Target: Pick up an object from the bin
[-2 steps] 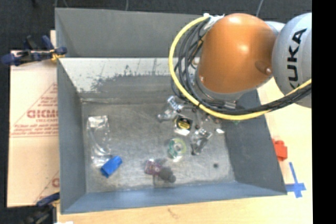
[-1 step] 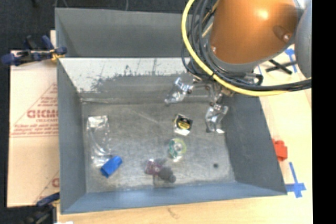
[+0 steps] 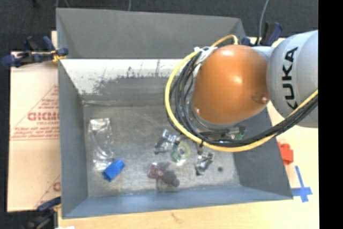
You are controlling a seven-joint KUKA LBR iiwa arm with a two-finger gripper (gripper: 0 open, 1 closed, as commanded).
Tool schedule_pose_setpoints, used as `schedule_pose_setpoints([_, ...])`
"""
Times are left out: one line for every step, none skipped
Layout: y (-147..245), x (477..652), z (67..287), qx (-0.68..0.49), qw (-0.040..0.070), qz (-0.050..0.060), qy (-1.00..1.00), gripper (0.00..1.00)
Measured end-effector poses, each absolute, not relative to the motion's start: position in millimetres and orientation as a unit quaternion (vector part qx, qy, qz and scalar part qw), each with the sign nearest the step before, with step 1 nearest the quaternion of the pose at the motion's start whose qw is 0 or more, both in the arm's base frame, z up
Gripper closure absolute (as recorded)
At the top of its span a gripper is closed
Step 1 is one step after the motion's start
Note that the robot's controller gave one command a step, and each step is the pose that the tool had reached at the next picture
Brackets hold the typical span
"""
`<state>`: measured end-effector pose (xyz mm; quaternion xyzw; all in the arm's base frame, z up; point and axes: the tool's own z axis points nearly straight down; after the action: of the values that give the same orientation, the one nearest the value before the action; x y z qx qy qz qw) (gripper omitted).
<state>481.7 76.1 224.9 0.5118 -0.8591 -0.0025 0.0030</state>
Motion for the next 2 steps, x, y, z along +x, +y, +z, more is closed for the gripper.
schedule_pose_setpoints([76,502.0,104,0.605,0.001,-0.002,-0.796,0.00])
schedule_pose_setpoints([86,497.0,73,0.713,-0.002,0.002,-0.701,0.00])
